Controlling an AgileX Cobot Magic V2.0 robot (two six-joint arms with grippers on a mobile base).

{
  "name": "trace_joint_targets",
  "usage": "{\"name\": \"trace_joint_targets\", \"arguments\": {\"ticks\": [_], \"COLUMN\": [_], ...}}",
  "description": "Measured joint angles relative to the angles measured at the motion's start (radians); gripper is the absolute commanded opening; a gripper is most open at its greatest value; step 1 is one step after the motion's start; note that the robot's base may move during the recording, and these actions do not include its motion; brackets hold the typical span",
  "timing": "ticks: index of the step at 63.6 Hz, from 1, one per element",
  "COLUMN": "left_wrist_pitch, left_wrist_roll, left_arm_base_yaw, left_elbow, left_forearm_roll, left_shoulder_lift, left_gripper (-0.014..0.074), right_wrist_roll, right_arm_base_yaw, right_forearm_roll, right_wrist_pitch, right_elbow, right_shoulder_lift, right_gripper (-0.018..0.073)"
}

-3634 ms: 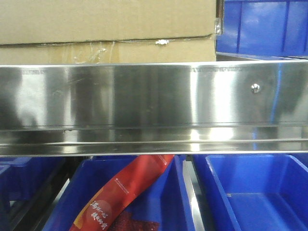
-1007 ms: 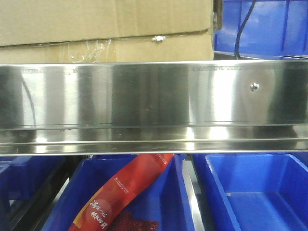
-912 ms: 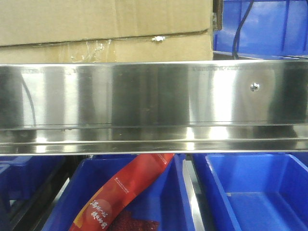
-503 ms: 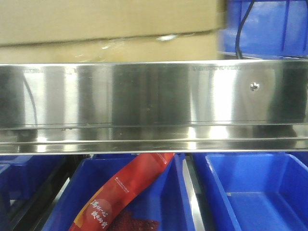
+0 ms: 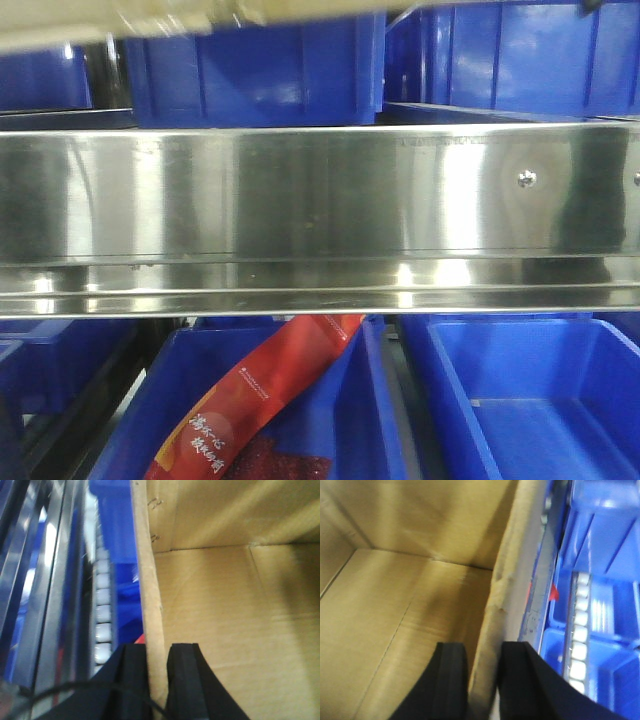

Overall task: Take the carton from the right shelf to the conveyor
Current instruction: 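Close both grippers on opposite side walls of the brown carton, then lift the carton with both grippers and pull it off the shelf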

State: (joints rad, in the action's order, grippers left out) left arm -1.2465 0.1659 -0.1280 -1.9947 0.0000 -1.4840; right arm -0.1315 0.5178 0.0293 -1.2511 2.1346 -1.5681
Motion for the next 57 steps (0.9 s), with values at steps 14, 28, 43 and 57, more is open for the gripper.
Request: {"name": "trace_joint_targets", "arguments": {"ticks": [14, 28, 43, 57], "left_wrist_pitch": [-0.008, -0.01, -0.01, -0.01], "left_wrist_roll": [0.002, 0.045, 0.067, 0.069], "left_arm_base_yaw": [-0.039, -0.14, -0.173, -0.173], "left_elbow": [0.095, 0.181, 0.201, 0.201], "left_forearm_roll": [-0.01, 0.04, 0.075, 0.08], "left_shoulder_lift": [0.119, 0.179, 0.182, 0.182], "left_gripper": [-0.0009, -0.0009, -0.0009, -0.0009], "right_wrist_roll": [0.0, 0.0, 0.0, 0.0], "right_arm_base_yaw": [0.008, 0.008, 0.008, 0.008], "right_forearm_roll": [0.0, 0.004, 0.01, 0.01], "right_wrist_pitch": [0.013, 0.003, 0.001, 0.001], "right_elbow": [-0.191, -0.263, -0.265, -0.265], "right_shoulder_lift": [0.144, 0.214, 0.21, 0.203], "right_gripper": [-0.0067, -0.0067, -0.0067, -0.0067]}}
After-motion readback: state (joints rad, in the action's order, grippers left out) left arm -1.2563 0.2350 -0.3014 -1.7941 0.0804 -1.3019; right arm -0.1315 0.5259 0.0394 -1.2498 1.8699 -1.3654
